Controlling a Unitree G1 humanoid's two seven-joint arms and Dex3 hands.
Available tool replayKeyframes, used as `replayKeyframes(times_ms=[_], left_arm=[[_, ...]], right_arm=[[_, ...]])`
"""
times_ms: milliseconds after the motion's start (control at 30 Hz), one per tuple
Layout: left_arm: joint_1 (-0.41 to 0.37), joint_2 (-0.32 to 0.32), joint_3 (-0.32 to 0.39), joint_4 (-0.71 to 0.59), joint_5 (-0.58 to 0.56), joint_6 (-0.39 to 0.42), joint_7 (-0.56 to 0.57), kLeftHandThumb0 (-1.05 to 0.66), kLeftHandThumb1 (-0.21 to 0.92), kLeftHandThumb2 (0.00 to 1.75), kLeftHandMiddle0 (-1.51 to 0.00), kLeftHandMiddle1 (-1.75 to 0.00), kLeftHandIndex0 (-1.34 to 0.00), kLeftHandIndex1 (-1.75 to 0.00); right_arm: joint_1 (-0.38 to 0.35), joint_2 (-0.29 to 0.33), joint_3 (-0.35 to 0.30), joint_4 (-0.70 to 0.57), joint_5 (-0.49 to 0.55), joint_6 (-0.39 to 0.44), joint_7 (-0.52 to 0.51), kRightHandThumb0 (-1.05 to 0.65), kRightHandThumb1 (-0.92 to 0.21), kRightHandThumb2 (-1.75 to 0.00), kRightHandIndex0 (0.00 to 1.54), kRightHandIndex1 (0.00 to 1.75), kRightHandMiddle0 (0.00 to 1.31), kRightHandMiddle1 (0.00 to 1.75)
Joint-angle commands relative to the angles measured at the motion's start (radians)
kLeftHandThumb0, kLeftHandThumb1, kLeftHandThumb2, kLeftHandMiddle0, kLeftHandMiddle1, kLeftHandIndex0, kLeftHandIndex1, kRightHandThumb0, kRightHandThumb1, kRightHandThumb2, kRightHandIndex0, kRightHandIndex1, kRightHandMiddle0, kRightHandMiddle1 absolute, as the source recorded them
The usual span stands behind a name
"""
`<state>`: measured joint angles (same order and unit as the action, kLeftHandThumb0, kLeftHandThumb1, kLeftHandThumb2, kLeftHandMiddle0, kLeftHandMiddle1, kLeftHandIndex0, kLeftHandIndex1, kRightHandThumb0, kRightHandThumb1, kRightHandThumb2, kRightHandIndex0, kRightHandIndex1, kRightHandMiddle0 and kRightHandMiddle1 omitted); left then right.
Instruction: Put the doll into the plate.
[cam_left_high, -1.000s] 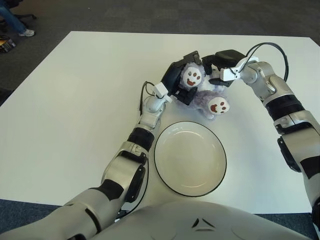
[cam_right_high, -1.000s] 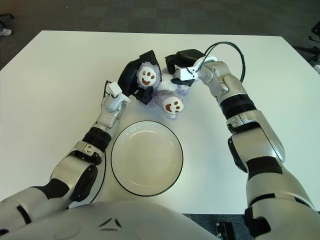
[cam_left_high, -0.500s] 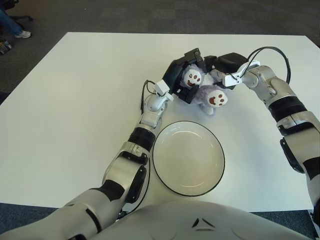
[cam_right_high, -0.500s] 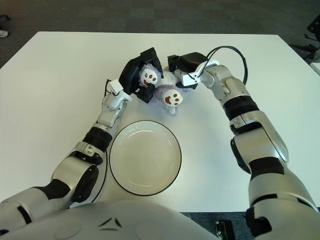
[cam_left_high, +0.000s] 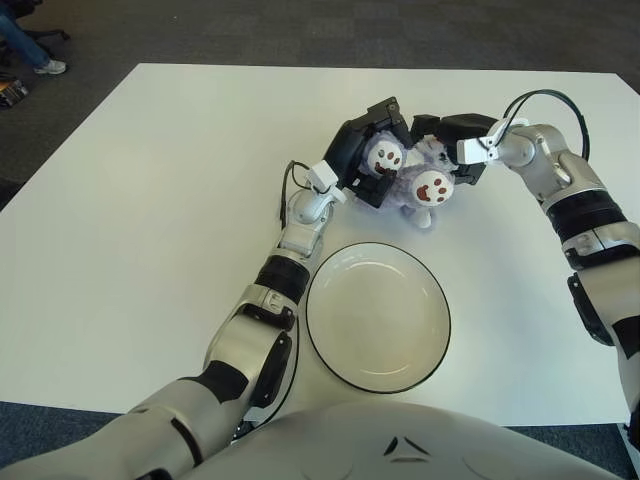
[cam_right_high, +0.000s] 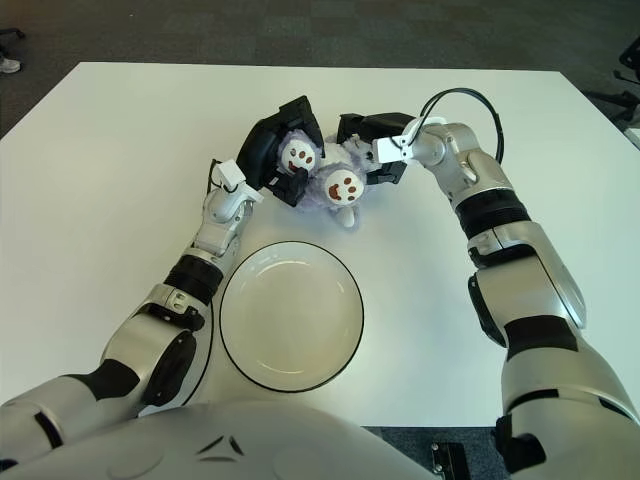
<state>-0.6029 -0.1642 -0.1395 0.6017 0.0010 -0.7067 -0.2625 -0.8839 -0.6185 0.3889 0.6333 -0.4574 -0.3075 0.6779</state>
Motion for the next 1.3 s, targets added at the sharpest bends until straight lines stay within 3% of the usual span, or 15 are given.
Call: replayKeyframes(times_ms=[0, 133, 333, 500, 633, 667, 767, 800, 967, 1133, 1267], left_arm=[[-0.002, 0.003, 0.002, 0.003, 0.020, -0.007, 0.028, -0.01, 0.10, 1.52, -0.68, -1.70, -0.68, -1.68], [-0.003, 0.004, 0.002, 0.003, 0.042, -0.009, 0.052, -0.01, 0.09, 1.53, -0.69, -1.70, -0.69, -1.67], [-0.005, 0.005, 0.000, 0.008, 0.046, -0.013, 0.056, -0.01, 0.09, 1.53, -0.70, -1.69, -0.69, -1.67], [-0.008, 0.007, 0.001, 0.012, 0.028, 0.000, 0.037, -0.01, 0.08, 1.53, -0.70, -1.69, -0.70, -1.67], [-0.013, 0.010, 0.002, 0.020, 0.029, 0.000, 0.039, -0.01, 0.08, 1.53, -0.70, -1.69, -0.70, -1.67], [-0.014, 0.010, 0.003, 0.023, 0.024, -0.003, 0.034, -0.01, 0.08, 1.53, -0.70, -1.69, -0.70, -1.67], [-0.019, 0.009, 0.004, 0.033, 0.012, -0.010, 0.023, -0.01, 0.09, 1.53, -0.70, -1.69, -0.69, -1.67], [-0.020, 0.007, 0.004, 0.036, 0.006, -0.014, 0.018, -0.01, 0.09, 1.53, -0.70, -1.69, -0.69, -1.67], [-0.027, 0.003, 0.008, 0.051, -0.013, -0.023, 0.008, -0.01, 0.09, 1.53, -0.69, -1.69, -0.69, -1.67], [-0.033, 0.007, 0.011, 0.058, 0.018, -0.020, 0.039, 0.00, 0.09, 1.53, -0.69, -1.69, -0.69, -1.67], [-0.033, 0.005, 0.011, 0.056, 0.011, -0.012, 0.032, 0.00, 0.09, 1.53, -0.69, -1.69, -0.69, -1.67]], right_arm=[[0.042, -0.009, -0.010, -0.049, 0.048, 0.106, 0.135, 0.47, -0.31, -1.11, 0.77, 1.45, 0.00, 1.10], [0.048, -0.013, -0.031, -0.099, 0.085, 0.205, 0.210, 0.47, -0.30, -1.14, 0.76, 1.48, 0.00, 1.09], [0.059, -0.016, -0.059, -0.170, 0.126, 0.286, 0.261, 0.47, -0.30, -1.17, 0.74, 1.51, 0.00, 1.03], [0.075, -0.013, -0.080, -0.228, 0.144, 0.359, 0.265, 0.43, -0.43, -1.05, 0.61, 1.58, 0.00, 0.69], [0.099, -0.007, -0.104, -0.272, 0.161, 0.388, 0.246, 0.41, -0.50, -0.97, 0.55, 1.60, 0.00, 0.52], [0.112, -0.005, -0.117, -0.288, 0.173, 0.383, 0.235, 0.32, -0.41, -1.08, 0.35, 1.17, 0.00, 0.45], [0.137, -0.001, -0.139, -0.319, 0.194, 0.370, 0.213, 0.24, -0.27, -1.27, 0.15, 0.55, 0.00, 0.34], [0.145, 0.001, -0.146, -0.327, 0.202, 0.368, 0.206, 0.23, -0.24, -1.30, 0.11, 0.43, 0.00, 0.31], [0.181, 0.013, -0.173, -0.364, 0.227, 0.355, 0.166, 0.24, -0.23, -1.36, 0.05, 0.22, 0.00, 0.22], [0.215, 0.015, -0.170, -0.425, 0.200, 0.361, 0.119, 0.25, -0.24, -1.37, 0.07, 0.17, 0.00, 0.20], [0.227, 0.014, -0.166, -0.433, 0.192, 0.319, 0.089, 0.15, -0.28, -1.32, 0.07, 0.14, 0.00, 0.16]])
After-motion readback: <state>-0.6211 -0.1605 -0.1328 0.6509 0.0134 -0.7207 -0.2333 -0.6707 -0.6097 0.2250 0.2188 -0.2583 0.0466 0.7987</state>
